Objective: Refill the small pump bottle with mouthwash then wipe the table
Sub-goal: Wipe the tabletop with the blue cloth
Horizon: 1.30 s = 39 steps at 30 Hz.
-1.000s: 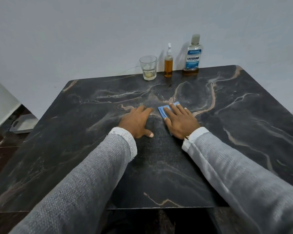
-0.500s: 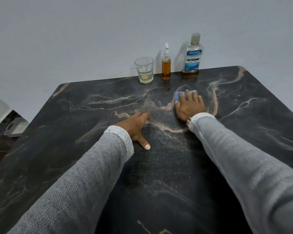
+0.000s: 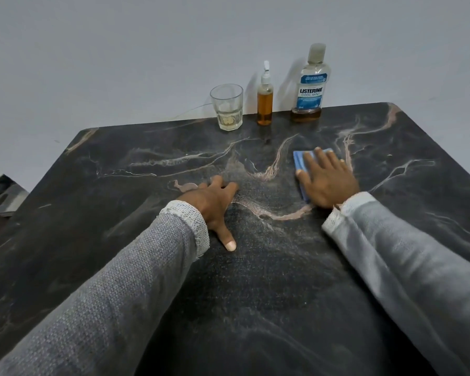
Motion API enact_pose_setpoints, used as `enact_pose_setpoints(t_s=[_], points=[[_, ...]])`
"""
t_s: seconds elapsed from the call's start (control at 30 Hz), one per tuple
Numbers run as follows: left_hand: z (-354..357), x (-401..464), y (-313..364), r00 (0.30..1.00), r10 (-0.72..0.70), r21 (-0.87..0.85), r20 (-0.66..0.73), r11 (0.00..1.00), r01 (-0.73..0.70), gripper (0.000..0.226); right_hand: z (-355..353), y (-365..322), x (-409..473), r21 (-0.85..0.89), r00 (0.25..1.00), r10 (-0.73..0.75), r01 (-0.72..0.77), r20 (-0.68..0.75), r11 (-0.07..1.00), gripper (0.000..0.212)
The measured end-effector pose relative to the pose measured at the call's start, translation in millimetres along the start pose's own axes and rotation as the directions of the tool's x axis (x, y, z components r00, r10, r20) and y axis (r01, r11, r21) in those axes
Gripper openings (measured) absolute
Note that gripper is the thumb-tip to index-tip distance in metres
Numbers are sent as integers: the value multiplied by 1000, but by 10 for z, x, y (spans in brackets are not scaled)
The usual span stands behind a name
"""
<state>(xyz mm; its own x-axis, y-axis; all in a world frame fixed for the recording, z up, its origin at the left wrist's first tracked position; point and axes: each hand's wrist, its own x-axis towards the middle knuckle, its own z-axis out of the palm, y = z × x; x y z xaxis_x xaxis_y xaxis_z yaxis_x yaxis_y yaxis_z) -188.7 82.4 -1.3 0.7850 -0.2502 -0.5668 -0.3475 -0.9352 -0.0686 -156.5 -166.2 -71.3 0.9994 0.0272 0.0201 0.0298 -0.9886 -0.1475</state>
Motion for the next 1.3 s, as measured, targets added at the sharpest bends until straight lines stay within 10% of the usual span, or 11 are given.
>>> enact_pose_setpoints(t_s=[0.23,0.63,0.97,1.3], points=[[58,60,-16,1000,20,-41,-10,999,-20,128,-6,-277,899,-5,995,91,-91,51,996,61],[104,-49,-82,996,76,-152,-49,985,-82,126,141,-804,406,-3,924,-379,380,43,925,60],[390,-177,-364,949,187,-373,-255,886,-275,88,114,-849,1076,-13,998,12,-12,58,1000,57],[450,-386,-983,895,-155,-501,-419,861,-85,20,344,-2045,187,13,872,-485,486,67,874,55]])
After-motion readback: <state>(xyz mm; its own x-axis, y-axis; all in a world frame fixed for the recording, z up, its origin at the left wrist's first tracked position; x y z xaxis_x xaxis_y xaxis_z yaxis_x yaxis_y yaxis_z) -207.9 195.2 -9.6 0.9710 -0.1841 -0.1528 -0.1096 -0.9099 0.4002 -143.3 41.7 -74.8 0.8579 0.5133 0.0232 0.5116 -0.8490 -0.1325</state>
